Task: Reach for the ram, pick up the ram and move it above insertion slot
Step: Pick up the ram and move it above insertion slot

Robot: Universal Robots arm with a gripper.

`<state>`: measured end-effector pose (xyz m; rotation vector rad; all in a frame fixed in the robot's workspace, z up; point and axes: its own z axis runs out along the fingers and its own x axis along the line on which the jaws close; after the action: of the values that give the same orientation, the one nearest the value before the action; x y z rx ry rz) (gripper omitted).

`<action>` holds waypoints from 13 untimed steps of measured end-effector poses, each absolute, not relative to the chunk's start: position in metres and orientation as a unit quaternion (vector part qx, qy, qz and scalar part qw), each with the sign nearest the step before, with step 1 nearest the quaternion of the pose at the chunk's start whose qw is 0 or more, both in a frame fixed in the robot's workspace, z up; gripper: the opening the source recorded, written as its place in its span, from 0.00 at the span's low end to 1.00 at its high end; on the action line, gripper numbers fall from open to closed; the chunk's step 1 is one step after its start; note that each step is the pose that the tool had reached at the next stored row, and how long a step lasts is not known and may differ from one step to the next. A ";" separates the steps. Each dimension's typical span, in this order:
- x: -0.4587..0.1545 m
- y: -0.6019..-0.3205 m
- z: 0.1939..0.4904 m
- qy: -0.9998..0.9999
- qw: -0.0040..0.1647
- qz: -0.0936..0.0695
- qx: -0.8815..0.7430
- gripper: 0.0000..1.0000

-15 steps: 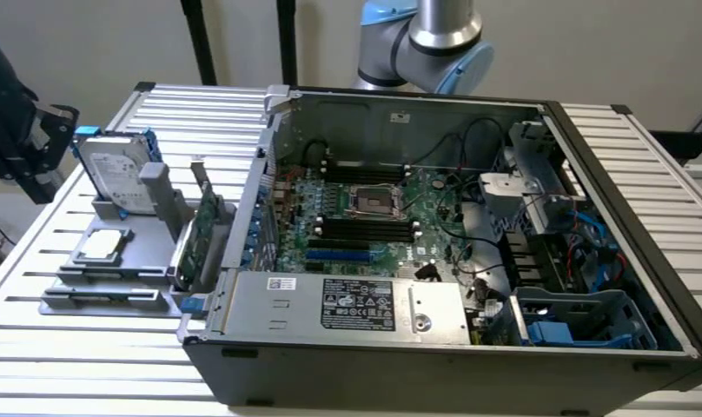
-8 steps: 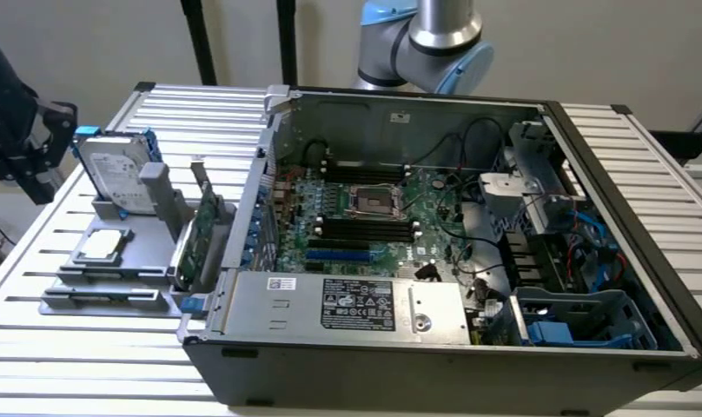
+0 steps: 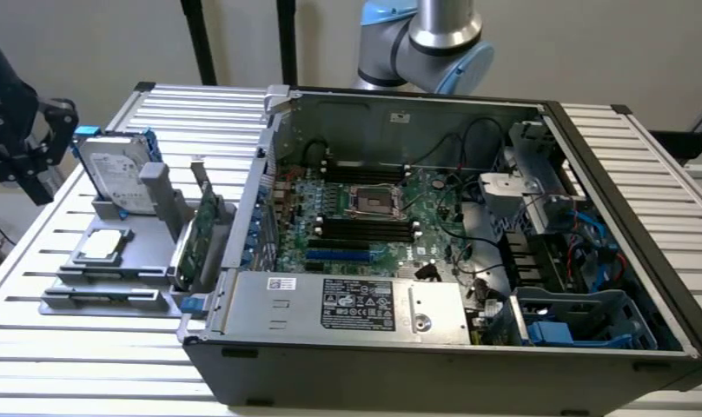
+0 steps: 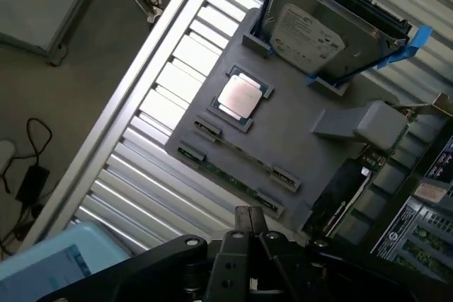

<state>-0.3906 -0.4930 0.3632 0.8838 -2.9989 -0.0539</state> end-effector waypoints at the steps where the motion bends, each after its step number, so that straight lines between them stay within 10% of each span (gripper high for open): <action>1: -0.391 -0.493 0.363 -0.956 0.008 -0.017 0.292 0.11; 13: -0.391 -0.493 0.362 -0.919 0.009 -0.016 0.394 0.11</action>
<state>-0.3906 -0.4929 0.3622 1.2309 -2.8697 -0.0507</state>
